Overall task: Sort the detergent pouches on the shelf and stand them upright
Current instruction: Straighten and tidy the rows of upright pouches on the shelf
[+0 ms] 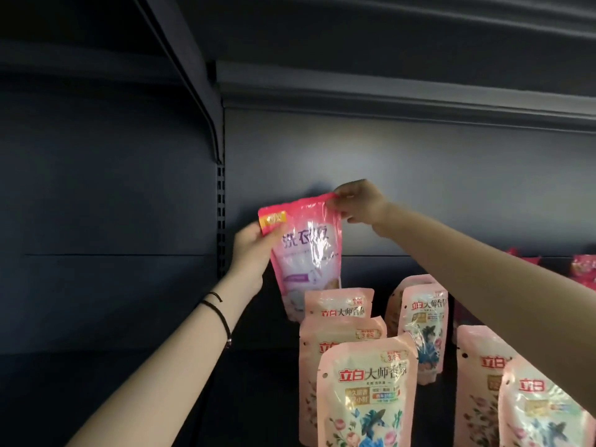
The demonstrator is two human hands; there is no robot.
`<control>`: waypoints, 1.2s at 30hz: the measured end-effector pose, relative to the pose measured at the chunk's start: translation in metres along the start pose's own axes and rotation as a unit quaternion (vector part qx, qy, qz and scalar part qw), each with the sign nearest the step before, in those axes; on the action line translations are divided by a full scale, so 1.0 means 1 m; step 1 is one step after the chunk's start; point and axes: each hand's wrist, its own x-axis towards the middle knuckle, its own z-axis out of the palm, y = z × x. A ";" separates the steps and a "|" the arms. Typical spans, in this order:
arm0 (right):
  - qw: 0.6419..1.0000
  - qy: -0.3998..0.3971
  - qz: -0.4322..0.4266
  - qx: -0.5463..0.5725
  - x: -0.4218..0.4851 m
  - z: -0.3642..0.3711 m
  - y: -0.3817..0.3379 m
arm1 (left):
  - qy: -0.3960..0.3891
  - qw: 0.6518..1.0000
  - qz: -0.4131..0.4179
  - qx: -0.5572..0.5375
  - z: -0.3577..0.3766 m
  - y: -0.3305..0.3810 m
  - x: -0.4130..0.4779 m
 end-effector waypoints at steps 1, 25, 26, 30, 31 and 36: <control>0.999 0.011 -0.011 0.033 -0.003 -0.007 -0.007 | 0.001 1.000 0.022 -0.006 0.002 0.016 0.001; 0.911 0.040 -0.034 0.409 -0.262 -0.103 -0.011 | 0.050 0.982 0.147 -0.103 0.109 0.129 -0.234; 0.905 0.045 -0.023 0.423 -0.276 -0.110 -0.001 | 0.048 0.983 0.139 -0.112 0.123 0.127 -0.247; 0.869 0.109 -0.003 0.483 -0.321 -0.148 0.031 | 0.030 0.984 0.126 -0.122 0.179 0.117 -0.295; 0.864 0.121 -0.005 0.489 -0.329 -0.158 0.040 | 0.025 0.984 0.127 -0.126 0.191 0.114 -0.305; 0.854 0.168 -0.010 0.493 -0.363 -0.203 0.084 | 0.000 0.987 0.115 -0.109 0.250 0.096 -0.338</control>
